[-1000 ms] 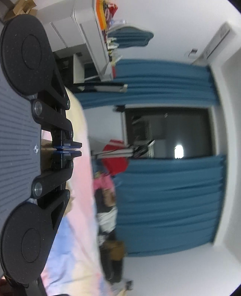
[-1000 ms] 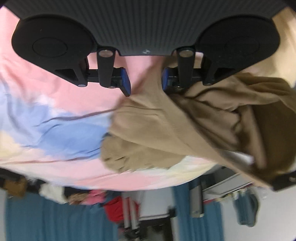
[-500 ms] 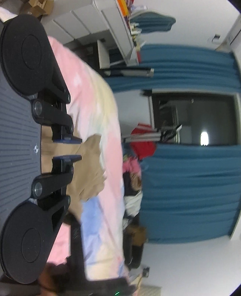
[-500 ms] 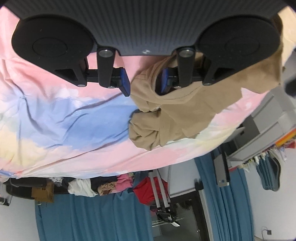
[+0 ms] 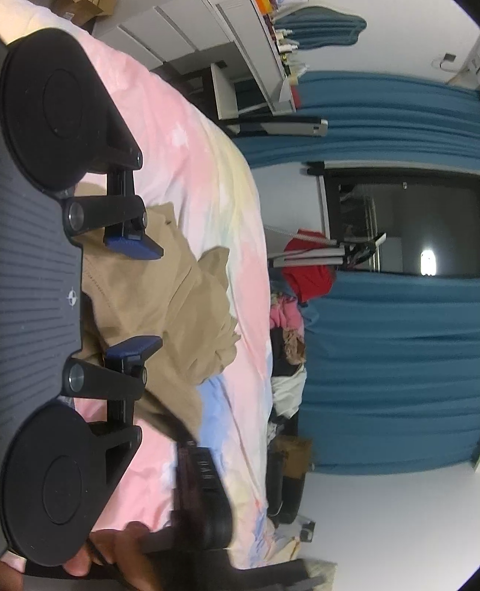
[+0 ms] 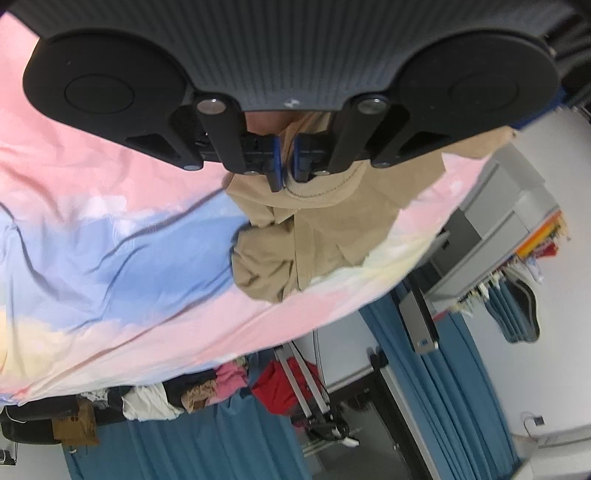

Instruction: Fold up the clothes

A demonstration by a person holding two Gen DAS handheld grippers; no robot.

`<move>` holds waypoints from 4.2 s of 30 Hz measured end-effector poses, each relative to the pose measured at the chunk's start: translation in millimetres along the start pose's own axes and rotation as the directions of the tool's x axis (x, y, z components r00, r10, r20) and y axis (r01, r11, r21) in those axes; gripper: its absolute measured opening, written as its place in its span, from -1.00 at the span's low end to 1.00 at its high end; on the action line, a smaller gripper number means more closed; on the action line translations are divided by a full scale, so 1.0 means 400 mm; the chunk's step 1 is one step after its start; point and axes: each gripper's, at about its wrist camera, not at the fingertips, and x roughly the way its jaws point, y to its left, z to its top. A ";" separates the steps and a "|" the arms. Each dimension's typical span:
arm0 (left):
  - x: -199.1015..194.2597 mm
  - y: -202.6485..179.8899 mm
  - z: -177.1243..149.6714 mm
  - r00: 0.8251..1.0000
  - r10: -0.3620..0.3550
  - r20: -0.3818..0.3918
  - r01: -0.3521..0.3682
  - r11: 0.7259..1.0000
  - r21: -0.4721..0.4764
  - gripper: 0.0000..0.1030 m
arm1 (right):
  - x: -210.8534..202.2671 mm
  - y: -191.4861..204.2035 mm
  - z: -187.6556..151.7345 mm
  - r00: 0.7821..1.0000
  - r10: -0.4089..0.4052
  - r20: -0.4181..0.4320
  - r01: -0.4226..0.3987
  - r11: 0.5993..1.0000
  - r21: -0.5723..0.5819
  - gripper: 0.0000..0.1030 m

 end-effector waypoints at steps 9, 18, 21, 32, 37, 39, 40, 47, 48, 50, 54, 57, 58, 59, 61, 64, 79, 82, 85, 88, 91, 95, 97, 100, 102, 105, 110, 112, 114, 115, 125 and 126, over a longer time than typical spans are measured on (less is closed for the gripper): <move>0.018 -0.081 -0.043 0.998 -0.023 -0.054 0.033 0.979 0.199 0.06 | -0.049 -0.019 0.031 0.997 0.040 0.073 -0.043 0.998 0.045 -0.84; 0.083 -0.118 -0.103 0.987 0.112 -0.118 -0.066 0.937 0.343 0.09 | -0.054 -0.026 0.038 0.995 0.050 0.090 -0.056 0.997 0.062 -0.84; 0.082 -0.093 -0.095 0.983 0.157 -0.097 -0.120 0.943 0.309 -0.23 | -0.050 -0.031 0.037 0.995 0.040 0.088 -0.046 0.997 0.069 -0.84; -0.040 0.049 0.034 0.973 0.154 0.173 -0.134 0.983 -0.124 -0.92 | -0.013 -0.018 0.022 0.998 0.062 0.001 -0.062 0.998 0.029 -0.80; -0.051 0.051 0.050 0.974 0.139 0.178 -0.119 0.986 -0.119 -0.92 | 0.003 0.043 0.002 0.999 -0.012 -0.035 0.006 0.985 -0.174 -0.76; -0.055 0.056 0.051 0.975 0.137 0.174 -0.116 0.985 -0.124 -0.92 | 0.016 0.062 -0.013 0.997 -0.030 -0.068 0.011 0.966 -0.257 -0.60; -0.057 0.058 0.052 0.976 0.136 0.171 -0.115 0.985 -0.128 -0.92 | 0.022 0.070 -0.021 0.996 -0.030 -0.088 0.003 0.956 -0.292 -0.34; -0.063 0.060 0.034 0.981 0.138 0.133 -0.121 0.984 -0.131 -0.90 | 0.026 0.071 -0.030 0.992 -0.122 -0.031 0.105 0.938 -0.331 -0.73; -0.059 0.058 0.030 0.984 0.133 0.118 -0.118 0.985 -0.128 -0.90 | 0.020 0.062 -0.022 0.993 -0.112 -0.022 0.101 0.950 -0.297 -0.81; -0.050 0.051 0.020 0.988 0.132 0.084 -0.123 0.986 -0.110 -0.87 | 0.003 0.044 -0.010 0.997 -0.080 0.003 0.079 0.971 -0.225 -0.83; -0.015 0.029 -0.007 0.993 0.114 -0.016 -0.115 0.991 -0.063 -0.72 | -0.028 0.030 0.005 0.996 -0.063 0.062 0.073 0.985 -0.157 -0.84; 0.017 0.011 -0.030 0.989 0.115 -0.091 -0.117 0.993 -0.016 -0.63 | -0.036 0.018 0.014 0.996 -0.053 0.077 0.061 0.992 -0.114 -0.84; 0.027 0.007 -0.039 0.986 0.119 -0.113 -0.120 0.993 -0.001 -0.55 | -0.037 0.015 0.016 0.995 -0.052 0.080 0.060 0.993 -0.103 -0.84; 0.037 0.003 -0.049 0.982 0.124 -0.140 -0.123 0.992 0.013 -0.49 | -0.037 0.013 0.018 0.995 -0.053 0.084 0.061 0.994 -0.094 -0.84; 0.057 -0.003 -0.070 0.972 0.135 -0.193 -0.129 0.991 0.044 -0.39 | -0.040 0.007 0.023 0.994 -0.057 0.095 0.065 0.995 -0.076 -0.85; 0.093 -0.013 -0.105 0.930 0.231 -0.285 -0.192 0.969 0.157 -0.27 | -0.044 -0.005 0.029 0.990 -0.075 0.119 0.081 0.996 -0.049 -0.85; -0.083 0.097 0.101 0.942 0.302 0.145 -0.261 0.932 -0.251 -0.91 | -0.086 0.066 0.072 0.910 -0.203 0.361 0.266 0.955 -0.134 -0.84; -0.152 0.119 0.237 0.908 0.311 0.282 -0.223 0.926 -0.304 -0.94 | -0.144 0.130 0.172 0.884 -0.159 0.439 0.245 0.958 -0.146 -0.84; -0.212 0.147 0.394 0.870 0.311 0.383 -0.181 0.923 -0.338 -0.94 | -0.230 0.196 0.294 0.857 -0.093 0.507 0.205 0.964 -0.170 -0.84; -0.285 0.176 0.551 0.826 0.309 0.471 -0.148 0.926 -0.348 -0.94 | -0.334 0.258 0.423 0.835 -0.008 0.551 0.150 0.966 -0.213 -0.82; -0.371 0.189 0.684 0.795 0.292 0.531 -0.111 0.932 -0.346 -0.93 | -0.448 0.304 0.531 0.809 0.066 0.584 0.098 0.964 -0.246 -0.73; -0.483 0.176 0.827 0.773 0.247 0.584 -0.086 0.953 -0.289 -0.93 | -0.619 0.368 0.649 0.746 0.121 0.655 0.091 0.956 -0.280 -0.71; -0.544 0.164 0.884 0.755 0.233 0.613 -0.087 0.962 -0.259 -0.92 | -0.691 0.384 0.691 0.732 0.146 0.666 0.060 0.959 -0.276 -0.71; -0.637 0.139 0.956 0.732 0.208 0.649 -0.081 0.972 -0.219 -0.91 | -0.798 0.411 0.738 0.692 0.172 0.701 0.054 0.956 -0.288 -0.71; -0.700 0.123 1.002 0.713 0.191 0.674 -0.071 0.977 -0.201 -0.91 | -0.868 0.432 0.761 0.655 0.185 0.732 0.069 0.951 -0.302 -0.71; -0.780 0.103 1.069 0.684 0.187 0.705 -0.085 0.980 -0.177 -0.89 | -0.963 0.459 0.788 0.612 0.202 0.765 0.081 0.946 -0.314 -0.71; -0.828 0.089 1.134 0.692 0.186 0.698 -0.091 0.981 -0.171 -0.79 | -1.024 0.479 0.823 0.603 0.205 0.771 0.092 0.942 -0.323 -0.71; -0.821 0.100 1.142 0.710 0.181 0.680 -0.072 0.980 -0.185 -0.79 | -1.026 0.479 0.834 0.615 0.205 0.761 0.091 0.941 -0.326 -0.71; -0.810 0.114 1.140 0.731 0.180 0.659 -0.057 0.977 -0.203 -0.79 | -1.023 0.479 0.843 0.628 0.203 0.751 0.089 0.940 -0.329 -0.71; -0.790 0.120 1.136 0.742 0.181 0.646 -0.055 0.976 -0.210 -0.79 | -1.006 0.477 0.838 0.642 0.199 0.741 0.087 0.941 -0.328 -0.71; -0.281 0.268 1.021 0.861 0.201 0.467 -0.087 0.963 -0.253 -0.77 | -0.540 0.402 0.811 0.803 0.089 0.590 0.119 0.945 -0.304 -0.71; -0.202 0.287 0.998 0.876 0.199 0.439 -0.087 0.961 -0.263 -0.77 | -0.465 0.390 0.807 0.821 0.069 0.567 0.127 0.945 -0.300 -0.71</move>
